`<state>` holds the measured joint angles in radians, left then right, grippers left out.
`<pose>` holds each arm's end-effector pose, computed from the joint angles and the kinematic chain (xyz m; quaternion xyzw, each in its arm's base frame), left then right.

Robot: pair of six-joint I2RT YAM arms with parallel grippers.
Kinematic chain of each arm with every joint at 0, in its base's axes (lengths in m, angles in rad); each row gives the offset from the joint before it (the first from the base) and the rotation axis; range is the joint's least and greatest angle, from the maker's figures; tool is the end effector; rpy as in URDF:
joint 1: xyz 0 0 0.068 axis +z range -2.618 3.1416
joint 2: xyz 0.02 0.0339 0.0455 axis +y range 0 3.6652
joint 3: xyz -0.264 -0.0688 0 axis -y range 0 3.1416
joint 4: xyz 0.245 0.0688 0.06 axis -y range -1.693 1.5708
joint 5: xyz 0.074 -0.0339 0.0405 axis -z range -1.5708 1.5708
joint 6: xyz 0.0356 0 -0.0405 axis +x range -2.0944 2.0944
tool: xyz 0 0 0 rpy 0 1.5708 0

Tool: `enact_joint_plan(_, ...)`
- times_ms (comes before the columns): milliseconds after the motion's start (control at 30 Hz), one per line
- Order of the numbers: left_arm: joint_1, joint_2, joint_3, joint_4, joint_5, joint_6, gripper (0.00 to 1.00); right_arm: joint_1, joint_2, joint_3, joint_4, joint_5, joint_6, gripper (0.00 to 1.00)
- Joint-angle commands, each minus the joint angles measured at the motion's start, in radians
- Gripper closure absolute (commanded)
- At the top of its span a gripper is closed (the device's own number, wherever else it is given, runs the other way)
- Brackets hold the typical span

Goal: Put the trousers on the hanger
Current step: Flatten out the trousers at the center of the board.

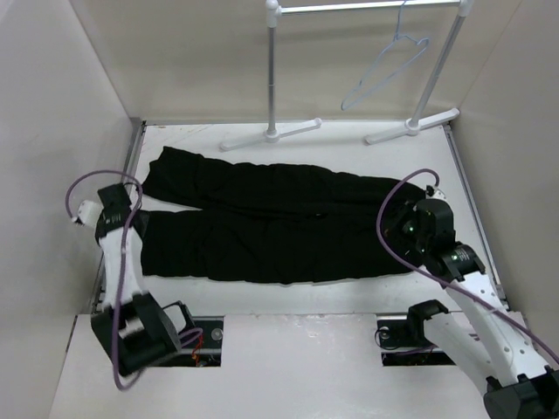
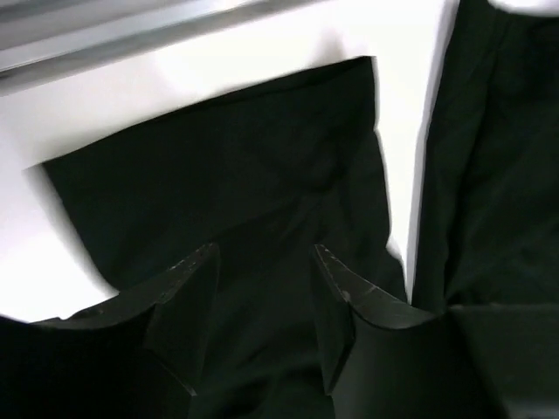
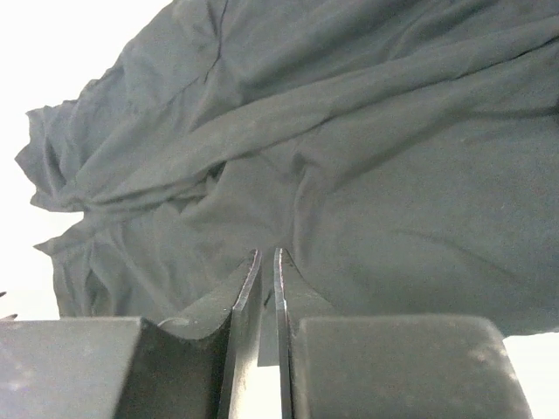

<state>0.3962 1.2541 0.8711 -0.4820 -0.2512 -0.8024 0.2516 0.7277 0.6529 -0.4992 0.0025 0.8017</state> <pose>0.2344 0.1077 0.2459 -0.5609 0.7443 0.0460 0.3596 0.1586 0.0407 0.2711 0.2391 0.8452 0.2393 0.4138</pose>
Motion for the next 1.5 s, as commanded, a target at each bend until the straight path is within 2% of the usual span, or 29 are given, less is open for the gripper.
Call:
enact_joint_plan(0,0.069,-0.227,-0.113,-0.133,-0.026,-0.021,0.58,0.044,-0.031,-0.016,-0.028,-0.045,-0.03,0.83)
enact_joint_plan(100,0.12,-0.338,-0.202,-0.199,-0.034,-0.014,0.57,0.091,-0.036,-0.027,-0.033,-0.061,-0.03,0.74)
enact_joint_plan(333,0.229,-0.351,-0.337,-0.143,0.007,-0.024,0.51,0.18,-0.024,-0.035,-0.033,-0.091,-0.036,0.46)
enact_joint_plan(533,0.275,-0.291,-0.386,0.009,0.062,-0.061,0.51,0.191,-0.039,-0.05,-0.047,-0.136,-0.05,0.36)
enact_joint_plan(633,0.272,-0.239,-0.403,0.098,0.067,-0.077,0.53,0.191,-0.069,-0.055,-0.067,-0.127,-0.049,0.35)
enact_joint_plan(700,0.27,-0.185,-0.406,0.144,0.075,-0.081,0.59,0.182,-0.088,-0.058,-0.079,-0.124,-0.041,0.35)
enact_joint_plan(767,0.273,-0.13,-0.405,0.189,0.092,-0.086,0.7,0.145,-0.105,-0.058,-0.096,-0.118,-0.03,0.35)
enact_joint_plan(833,0.277,-0.116,-0.393,0.203,0.104,-0.086,0.85,0.082,-0.12,-0.059,-0.117,-0.102,-0.013,0.34)
enact_joint_plan(900,0.273,-0.154,-0.357,0.191,0.102,-0.087,0.92,0.004,-0.126,-0.064,-0.15,-0.067,-0.001,0.34)
enact_joint_plan(1033,0.189,-0.222,-0.229,0.09,0.064,-0.099,0.96,-0.134,-0.085,-0.052,-0.226,0.078,0.05,0.41)
enact_joint_plan(1233,0.025,-0.294,-0.195,0.042,-0.028,-0.185,0.96,-0.355,0.059,-0.035,-0.312,0.24,0.091,0.66)
enact_joint_plan(1300,-0.022,-0.294,-0.202,0.043,-0.033,-0.205,0.96,-0.421,0.111,-0.042,-0.282,0.267,0.094,0.64)
enact_joint_plan(1467,-0.081,-0.347,-0.247,0.036,-0.017,-0.207,0.95,-0.533,0.183,-0.042,-0.25,0.269,0.094,0.48)
